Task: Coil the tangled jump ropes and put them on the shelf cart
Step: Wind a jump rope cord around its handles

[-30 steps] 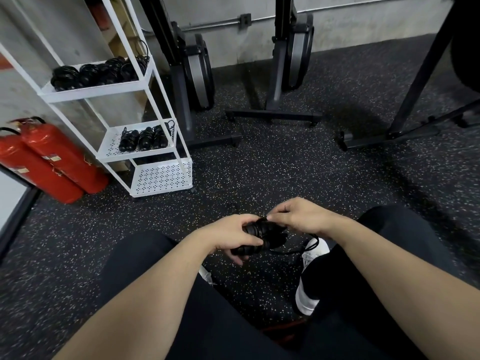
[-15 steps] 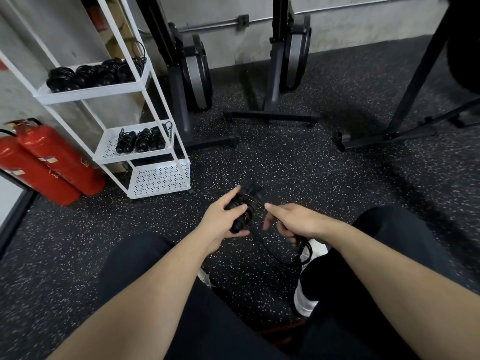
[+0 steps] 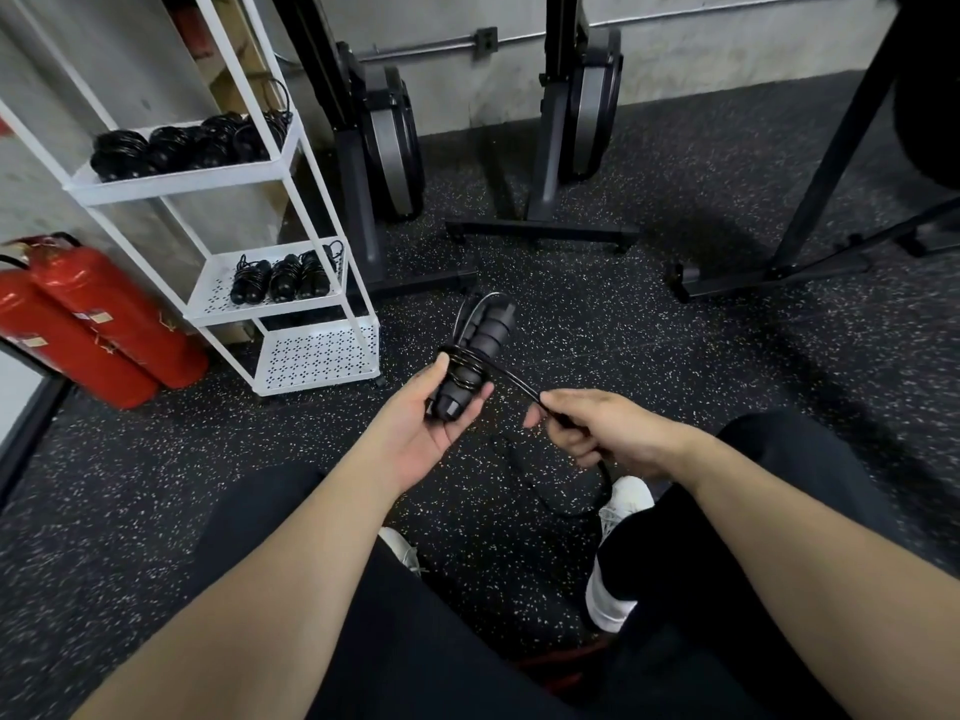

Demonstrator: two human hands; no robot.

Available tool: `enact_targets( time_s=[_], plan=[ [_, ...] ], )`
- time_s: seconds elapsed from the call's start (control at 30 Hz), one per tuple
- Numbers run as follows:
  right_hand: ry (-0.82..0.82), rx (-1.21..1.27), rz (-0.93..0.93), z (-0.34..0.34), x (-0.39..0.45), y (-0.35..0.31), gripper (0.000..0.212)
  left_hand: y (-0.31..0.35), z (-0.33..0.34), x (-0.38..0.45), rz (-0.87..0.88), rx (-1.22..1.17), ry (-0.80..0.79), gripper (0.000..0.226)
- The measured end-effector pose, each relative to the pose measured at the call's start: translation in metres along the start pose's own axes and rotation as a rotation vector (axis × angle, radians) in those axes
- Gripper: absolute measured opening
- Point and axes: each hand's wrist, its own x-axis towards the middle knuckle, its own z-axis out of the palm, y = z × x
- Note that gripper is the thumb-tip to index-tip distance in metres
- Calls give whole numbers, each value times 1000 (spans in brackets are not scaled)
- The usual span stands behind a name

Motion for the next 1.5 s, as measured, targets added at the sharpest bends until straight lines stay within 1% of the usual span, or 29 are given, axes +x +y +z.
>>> enact_targets(
  time_s=[0.07,0.1,0.17,0.23,0.27,0.33,0.4,0.47,0.5,0.53,0.6,0.63,0.67,0.7,0.77,0.83,0.9,0.97,1.03,1.1,1.13,1.17,1.2,1.23,1.27,1.3,1.37,1.43,1.5],
  plan=[
    [-4,36,-16,-2,1,2,36,3,0,-3,3,-10,-11,40],
    [-12,23,-23,-3,1,2,36,4,-1,-4,-1,-8,-19,42],
    [-26,-90,-1,-4,-1,1,45,5,-3,-5,-21,9,-53,52],
    [22,-266,87,-7,-2,0,61,5,-4,-7,-57,57,-90,59],
    [55,-341,140,-7,-3,-2,65,5,-5,-8,-77,94,-97,60],
    [109,-399,209,-6,-6,-4,63,4,-3,-12,-118,166,-95,53],
    [142,-386,232,-6,-6,-4,60,4,-1,-15,-148,225,-104,43],
    [190,-341,251,-8,-6,-4,66,6,0,-18,-180,291,-138,34],
    [206,-317,257,-9,-5,-3,61,7,-1,-19,-206,339,-168,30],
    [193,-298,242,-11,-4,-1,49,7,-1,-19,-238,395,-208,27],
    [156,-250,191,-17,-2,2,16,5,-2,-19,-309,547,-301,25],
    [144,-186,187,-19,-1,5,2,3,-2,-19,-337,639,-346,22],
    [130,-120,198,-20,0,7,11,1,-2,-18,-355,721,-383,20],
    [110,-79,221,-20,2,9,16,-1,-3,-17,-366,779,-408,18],
    [88,-46,247,-20,3,11,16,-1,-3,-15,-379,822,-431,17],
    [72,-1,259,-17,2,9,24,0,-5,-13,-391,856,-452,19],
    [82,-18,271,-15,0,5,26,0,-7,-13,-395,912,-452,24],
    [81,-130,301,-13,1,7,24,-4,-8,-12,-405,982,-423,31],
    [62,-182,318,-10,3,10,24,-11,-10,-10,-399,1097,-379,38],
    [65,-129,338,-6,6,13,26,-16,-10,-7,-370,1205,-328,47],
    [67,-104,347,-5,6,12,27,-17,-9,-6,-350,1246,-308,56],
    [61,-87,352,-3,6,11,27,-18,-8,-5,-335,1289,-299,70],
    [45,-87,348,-2,4,9,27,-18,-6,-4,-329,1346,-306,87],
    [16,-105,330,-1,3,9,26,-18,-5,-3,-322,1439,-327,98],
    [-20,-134,306,1,1,8,26,-19,-4,-1,-303,1570,-354,101],
    [-51,-162,282,2,-1,7,26,-20,-4,1,-264,1713,-380,99],
    [-67,-186,255,5,-1,7,22,-24,-6,7,-169,1922,-414,84],
    [-40,-168,238,7,1,8,24,-28,-7,9,-107,2005,-376,69],
    [-3,-143,212,9,2,9,21,-30,-6,10,-71,2007,-310,65]
  ],
)
